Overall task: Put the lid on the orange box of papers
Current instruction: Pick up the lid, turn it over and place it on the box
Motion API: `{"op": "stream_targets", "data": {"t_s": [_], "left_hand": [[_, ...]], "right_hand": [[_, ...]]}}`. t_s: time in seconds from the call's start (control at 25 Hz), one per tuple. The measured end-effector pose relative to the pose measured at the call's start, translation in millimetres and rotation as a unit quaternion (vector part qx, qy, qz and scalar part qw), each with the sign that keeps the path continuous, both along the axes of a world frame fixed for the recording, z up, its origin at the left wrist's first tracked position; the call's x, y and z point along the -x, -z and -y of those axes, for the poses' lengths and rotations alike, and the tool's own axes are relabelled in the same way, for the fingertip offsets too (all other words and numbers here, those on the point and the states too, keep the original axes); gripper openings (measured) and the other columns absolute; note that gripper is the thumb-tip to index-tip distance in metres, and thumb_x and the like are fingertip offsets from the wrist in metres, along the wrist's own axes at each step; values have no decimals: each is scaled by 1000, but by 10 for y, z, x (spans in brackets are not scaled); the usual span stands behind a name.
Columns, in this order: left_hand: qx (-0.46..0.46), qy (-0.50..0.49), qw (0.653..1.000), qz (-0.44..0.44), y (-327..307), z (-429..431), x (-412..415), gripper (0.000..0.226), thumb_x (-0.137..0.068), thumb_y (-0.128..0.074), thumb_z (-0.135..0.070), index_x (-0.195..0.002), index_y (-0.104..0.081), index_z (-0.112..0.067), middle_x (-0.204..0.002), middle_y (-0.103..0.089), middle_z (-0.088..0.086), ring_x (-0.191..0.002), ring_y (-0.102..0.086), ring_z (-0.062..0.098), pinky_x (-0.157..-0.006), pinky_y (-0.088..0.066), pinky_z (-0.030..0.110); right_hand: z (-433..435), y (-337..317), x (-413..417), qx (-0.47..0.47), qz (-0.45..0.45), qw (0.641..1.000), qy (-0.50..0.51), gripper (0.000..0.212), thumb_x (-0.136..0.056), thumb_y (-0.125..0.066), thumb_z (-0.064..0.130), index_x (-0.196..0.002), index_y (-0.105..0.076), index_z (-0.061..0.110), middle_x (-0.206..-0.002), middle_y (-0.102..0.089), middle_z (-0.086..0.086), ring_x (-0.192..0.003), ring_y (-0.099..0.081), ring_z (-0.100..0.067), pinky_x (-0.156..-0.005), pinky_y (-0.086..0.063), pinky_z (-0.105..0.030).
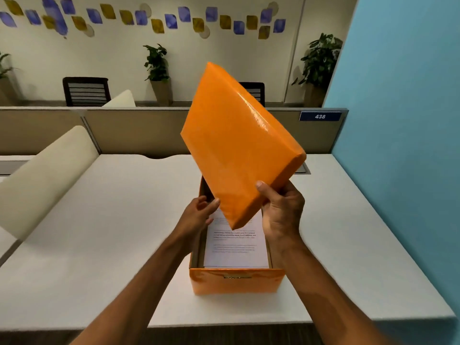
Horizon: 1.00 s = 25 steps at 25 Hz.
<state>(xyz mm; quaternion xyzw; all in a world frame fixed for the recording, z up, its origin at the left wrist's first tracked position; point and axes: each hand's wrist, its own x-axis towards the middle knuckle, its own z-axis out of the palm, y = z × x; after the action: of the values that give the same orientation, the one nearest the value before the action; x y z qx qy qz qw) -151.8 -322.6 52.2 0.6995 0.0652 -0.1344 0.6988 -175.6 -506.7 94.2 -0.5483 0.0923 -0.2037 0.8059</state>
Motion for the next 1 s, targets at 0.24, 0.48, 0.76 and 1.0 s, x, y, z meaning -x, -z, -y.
{"op": "stream_targets", "data": {"t_s": [0.24, 0.48, 0.76, 1.0], "left_hand": [[157, 8, 987, -43, 99, -152, -51, 52, -92, -60, -25, -139, -45, -10, -135, -59, 10, -111, -66, 27, -79, -60, 39], [115, -27, 993, 3, 68, -280, -133, 38, -91, -62, -20, -127, -52, -16, -129, -61, 10, -107, -65, 29, -76, -60, 39], [38, -30, 997, 52, -2, -590, -220, 41, -89, -65, -18, -128, -52, -18, -124, -63, 7, -107, -65, 30, -73, -57, 35], [-37, 4, 998, 53, -11, -725, -199, 50, -85, -70, -25, -130, -53, -15, -118, -65, 5, -96, -67, 22, -64, -58, 29]], "right_hand": [[-11, 51, 10, -171, -20, 984, -47, 44, -77, -76, 4, -115, -66, 23, -120, -71, -7, -113, -64, -37, -96, -47, -63], [45, 111, -20, -184, -34, 979, -83, 54, -81, -71, 1, -127, -56, 25, -128, -65, -10, -117, -60, -38, -98, -47, -60], [384, 220, 65, -155, -57, 986, -26, 46, -85, -70, 16, -128, -56, 22, -121, -68, -9, -109, -65, -34, -78, -59, -50], [583, 416, 166, 102, -121, 987, 7, 36, -87, -69, 34, -119, -61, 21, -107, -70, 1, -99, -68, -25, -71, -61, -39]]}}
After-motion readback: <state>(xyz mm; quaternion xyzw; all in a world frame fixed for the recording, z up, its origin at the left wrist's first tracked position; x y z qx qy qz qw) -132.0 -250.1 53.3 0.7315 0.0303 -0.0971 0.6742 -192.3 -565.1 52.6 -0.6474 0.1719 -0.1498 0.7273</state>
